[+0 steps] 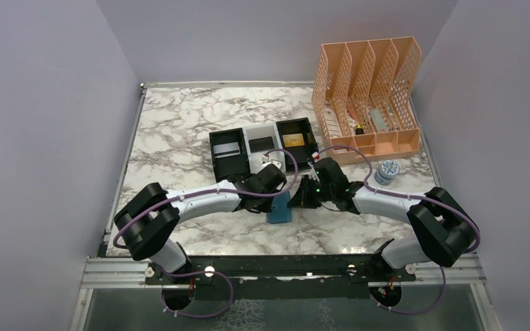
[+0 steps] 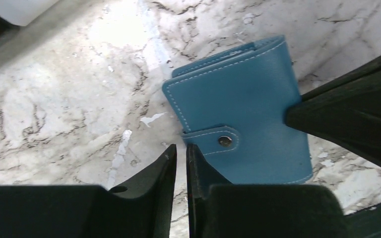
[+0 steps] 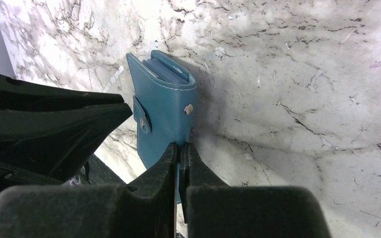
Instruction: Take the credit cards out of the card holder
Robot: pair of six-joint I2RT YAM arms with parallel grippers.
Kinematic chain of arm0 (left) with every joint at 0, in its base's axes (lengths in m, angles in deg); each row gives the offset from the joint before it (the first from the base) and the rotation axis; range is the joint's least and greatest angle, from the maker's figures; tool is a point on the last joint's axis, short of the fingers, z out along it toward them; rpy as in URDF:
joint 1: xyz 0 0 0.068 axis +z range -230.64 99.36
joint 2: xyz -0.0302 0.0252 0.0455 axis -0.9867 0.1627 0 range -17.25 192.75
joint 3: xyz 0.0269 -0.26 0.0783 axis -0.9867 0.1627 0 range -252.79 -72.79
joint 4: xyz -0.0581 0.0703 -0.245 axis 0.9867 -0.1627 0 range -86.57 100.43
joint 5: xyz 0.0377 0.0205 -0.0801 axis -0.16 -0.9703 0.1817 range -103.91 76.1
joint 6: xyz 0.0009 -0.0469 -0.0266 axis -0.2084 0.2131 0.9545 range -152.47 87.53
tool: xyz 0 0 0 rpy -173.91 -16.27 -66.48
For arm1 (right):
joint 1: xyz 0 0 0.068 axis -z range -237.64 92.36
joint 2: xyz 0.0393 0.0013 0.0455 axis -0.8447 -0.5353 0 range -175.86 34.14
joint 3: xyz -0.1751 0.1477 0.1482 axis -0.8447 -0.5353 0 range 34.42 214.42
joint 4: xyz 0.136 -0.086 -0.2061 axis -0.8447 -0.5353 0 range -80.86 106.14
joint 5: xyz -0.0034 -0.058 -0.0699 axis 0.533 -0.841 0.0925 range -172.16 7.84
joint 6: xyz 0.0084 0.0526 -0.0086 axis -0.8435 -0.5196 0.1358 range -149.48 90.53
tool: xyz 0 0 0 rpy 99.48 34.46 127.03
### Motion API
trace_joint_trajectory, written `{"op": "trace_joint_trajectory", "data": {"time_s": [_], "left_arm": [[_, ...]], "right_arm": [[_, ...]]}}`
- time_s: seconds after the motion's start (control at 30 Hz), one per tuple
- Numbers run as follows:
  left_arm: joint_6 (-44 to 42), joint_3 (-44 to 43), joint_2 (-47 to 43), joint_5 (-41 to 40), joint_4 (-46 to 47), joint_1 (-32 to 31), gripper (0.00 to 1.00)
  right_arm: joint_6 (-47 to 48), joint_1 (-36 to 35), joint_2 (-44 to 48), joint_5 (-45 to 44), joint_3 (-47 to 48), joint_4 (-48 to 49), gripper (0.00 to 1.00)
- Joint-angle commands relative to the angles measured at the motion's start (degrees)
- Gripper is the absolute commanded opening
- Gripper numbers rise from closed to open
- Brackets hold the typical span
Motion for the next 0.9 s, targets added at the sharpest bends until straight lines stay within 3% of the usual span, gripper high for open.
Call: {"op": "trace_joint_trajectory", "data": {"time_s": [0.0,0.17,0.3,0.47,0.57,0.77,0.87], "left_arm": [[-0.77,-0.56,-0.21,-3.90,-1.63,0.07,0.25],[-0.01,1.04,-2.32,0.23,3.29,0.07,0.59],[0.13,1.47,-2.68,2.57,5.60,0.06,0.70],[0.62,0.59,1.40,3.38,5.64,0.05,0.70],[1.02,0.61,3.15,1.72,5.35,0.06,0.64],[2.41,2.03,2.78,-3.79,2.82,-0.03,0.39],[3.03,2.98,1.39,-4.99,2.65,0.00,0.33]], "right_arm": [[0.05,0.00,1.25,-1.81,0.69,-0.10,0.01],[-0.03,-0.04,1.21,-1.52,0.57,-0.14,0.01],[0.21,-0.04,1.07,-1.11,0.85,-0.22,0.01],[0.16,-0.04,1.29,-1.17,0.61,-0.32,0.01],[0.25,0.00,1.41,-1.01,0.69,-0.48,0.01],[0.71,0.06,2.48,-2.91,0.76,-1.82,0.01],[1.21,0.02,2.82,-3.25,0.90,-2.51,0.01]]}}
